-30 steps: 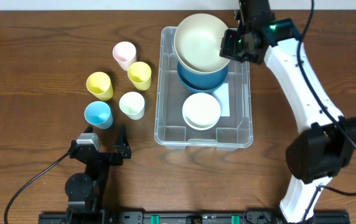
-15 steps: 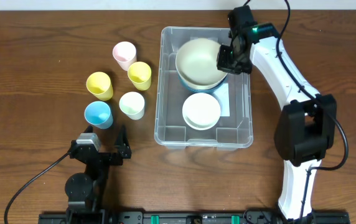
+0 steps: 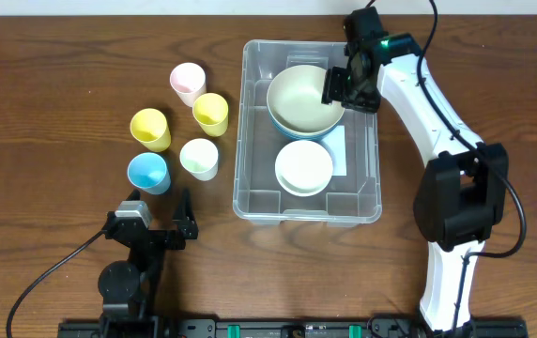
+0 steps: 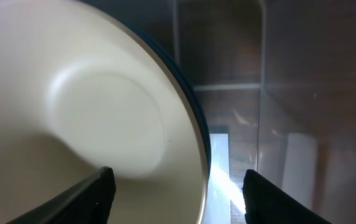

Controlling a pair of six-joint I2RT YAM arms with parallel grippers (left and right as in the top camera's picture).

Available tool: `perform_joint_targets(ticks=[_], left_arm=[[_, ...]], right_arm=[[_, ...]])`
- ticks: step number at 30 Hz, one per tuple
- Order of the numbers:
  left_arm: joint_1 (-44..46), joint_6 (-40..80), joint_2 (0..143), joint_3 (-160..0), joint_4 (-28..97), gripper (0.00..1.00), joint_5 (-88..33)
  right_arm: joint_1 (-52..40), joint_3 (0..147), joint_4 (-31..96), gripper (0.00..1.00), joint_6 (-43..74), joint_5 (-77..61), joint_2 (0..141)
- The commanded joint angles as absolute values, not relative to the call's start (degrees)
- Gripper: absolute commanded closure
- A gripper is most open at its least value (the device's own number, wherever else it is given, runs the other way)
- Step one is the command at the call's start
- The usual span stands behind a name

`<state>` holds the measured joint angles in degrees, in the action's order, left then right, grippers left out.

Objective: Pack container
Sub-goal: 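Carry the cream bowl into the container and stack it on the teal bowls, then retract the right gripper to the side of the table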

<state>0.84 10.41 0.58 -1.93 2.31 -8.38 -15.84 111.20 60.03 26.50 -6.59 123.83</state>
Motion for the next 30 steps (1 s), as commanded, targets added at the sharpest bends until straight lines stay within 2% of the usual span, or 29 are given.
perform_joint_targets(ticks=[1, 4, 9, 19, 30], left_arm=[[0.6, 9.5, 0.2, -0.2, 3.1, 0.02, -8.2], [0.6, 9.5, 0.2, -0.2, 3.1, 0.02, -8.2], [0.6, 9.5, 0.2, -0.2, 3.1, 0.02, -8.2], [0.6, 9.5, 0.2, -0.2, 3.1, 0.02, -8.2], [0.6, 9.5, 0.2, -0.2, 3.1, 0.02, -8.2]], right_arm=[[-15.7, 116.7, 60.7, 0.28, 24.6, -5.7, 116.9], [-14.5, 119.7, 61.9, 0.21, 24.6, -4.3, 112.6], [-9.4, 120.4, 64.7, 0.01, 29.4, 5.5, 104.1], [7.3, 116.7, 79.2, 0.01, 38.7, 12.1, 100.6], [15.6, 97.8, 71.1, 0.01, 41.7, 12.7, 100.6]])
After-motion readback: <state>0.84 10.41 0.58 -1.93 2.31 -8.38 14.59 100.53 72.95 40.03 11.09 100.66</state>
